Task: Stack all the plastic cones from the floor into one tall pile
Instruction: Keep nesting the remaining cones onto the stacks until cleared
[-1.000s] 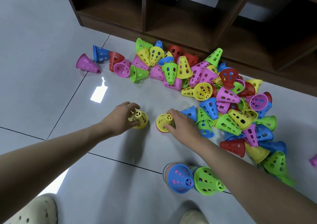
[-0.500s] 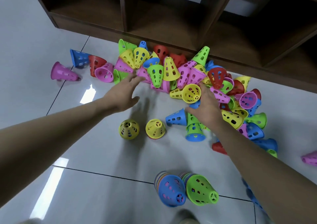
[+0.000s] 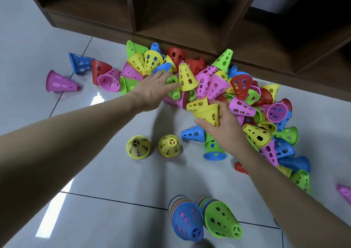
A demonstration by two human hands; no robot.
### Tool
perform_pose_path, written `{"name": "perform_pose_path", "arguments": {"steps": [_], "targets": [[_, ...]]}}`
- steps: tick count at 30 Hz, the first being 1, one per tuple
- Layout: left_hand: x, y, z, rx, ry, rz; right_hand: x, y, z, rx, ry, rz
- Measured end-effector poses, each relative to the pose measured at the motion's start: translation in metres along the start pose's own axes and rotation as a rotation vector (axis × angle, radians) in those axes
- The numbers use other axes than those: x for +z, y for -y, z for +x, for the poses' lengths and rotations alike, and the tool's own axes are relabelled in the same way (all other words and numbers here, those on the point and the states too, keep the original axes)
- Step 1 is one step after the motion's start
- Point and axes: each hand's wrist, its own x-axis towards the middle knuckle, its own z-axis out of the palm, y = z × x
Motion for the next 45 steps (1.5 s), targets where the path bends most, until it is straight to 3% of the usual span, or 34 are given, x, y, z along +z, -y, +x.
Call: {"name": "perform_pose_path", "arguments": {"steps": [7, 14, 22, 31, 39, 45], "targets": [[0.024, -0.005, -0.017, -0.020, 0.051, -0.018, 0.002, -0.002, -0.018, 0.018, 0.144, -0.120], [0.026, 0.002, -0.046, -0.057, -0.004, -0.146, 0.013, 0.004, -0.026, 0.049, 0.154, -0.163], [0.003, 0.021, -0.105, -0.335, -0.013, -0.510, 0.021, 0.015, -0.031, -0.023, 0.123, -0.219], [-0.006, 0.002, -0.162, -0.260, -0.017, -0.703, 0.056, 0.016, -0.028, -0.112, 0.149, -0.345], [-0.006, -0.012, -0.178, -0.264, -0.251, -0.750, 0.083, 0.005, -0.025, -0.182, 0.266, -0.567], [0.005, -0.024, -0.188, -0.291, -0.252, -0.813, 0.095, -0.011, -0.026, -0.128, 0.269, -0.479]]}}
